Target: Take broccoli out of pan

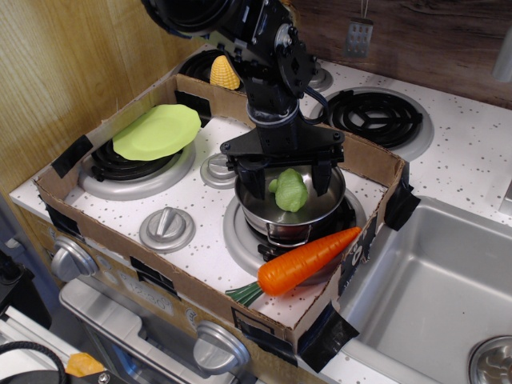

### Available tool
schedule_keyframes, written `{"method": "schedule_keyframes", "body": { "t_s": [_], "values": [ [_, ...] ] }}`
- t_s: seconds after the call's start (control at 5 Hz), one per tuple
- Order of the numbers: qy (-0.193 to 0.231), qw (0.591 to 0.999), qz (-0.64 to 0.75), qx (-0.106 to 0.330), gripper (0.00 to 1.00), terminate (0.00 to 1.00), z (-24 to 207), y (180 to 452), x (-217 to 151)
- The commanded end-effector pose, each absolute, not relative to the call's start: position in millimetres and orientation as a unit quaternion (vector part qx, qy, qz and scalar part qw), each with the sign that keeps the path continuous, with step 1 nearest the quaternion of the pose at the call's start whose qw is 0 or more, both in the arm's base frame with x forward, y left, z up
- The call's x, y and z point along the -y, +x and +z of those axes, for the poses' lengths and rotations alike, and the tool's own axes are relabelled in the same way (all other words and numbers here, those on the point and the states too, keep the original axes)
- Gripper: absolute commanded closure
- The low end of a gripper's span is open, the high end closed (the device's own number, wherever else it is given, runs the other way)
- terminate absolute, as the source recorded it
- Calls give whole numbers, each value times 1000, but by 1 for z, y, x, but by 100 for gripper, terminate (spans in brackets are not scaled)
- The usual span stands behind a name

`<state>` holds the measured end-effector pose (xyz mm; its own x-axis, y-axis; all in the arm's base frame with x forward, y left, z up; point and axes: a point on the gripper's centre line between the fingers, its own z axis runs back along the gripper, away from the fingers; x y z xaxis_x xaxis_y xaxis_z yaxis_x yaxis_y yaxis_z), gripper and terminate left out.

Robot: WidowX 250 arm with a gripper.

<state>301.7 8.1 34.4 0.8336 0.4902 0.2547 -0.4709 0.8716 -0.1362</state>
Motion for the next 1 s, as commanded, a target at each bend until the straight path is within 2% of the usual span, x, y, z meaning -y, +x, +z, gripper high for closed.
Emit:
{"method": "schedule_keyframes", "body": {
  "t_s": [0.0,0.2,0.4,0.6,0.8],
  "values": [
    [-37,961,235,142,100,0,41,309,-19],
    [-26,960,239,142,100,0,53,307,-16],
    [2,958,248,145,100,0,95,306,-14],
    [10,962,247,116,100,0,144,303,-20],
    [19,969,232,77,100,0,161,289,-46]
  ]
}}
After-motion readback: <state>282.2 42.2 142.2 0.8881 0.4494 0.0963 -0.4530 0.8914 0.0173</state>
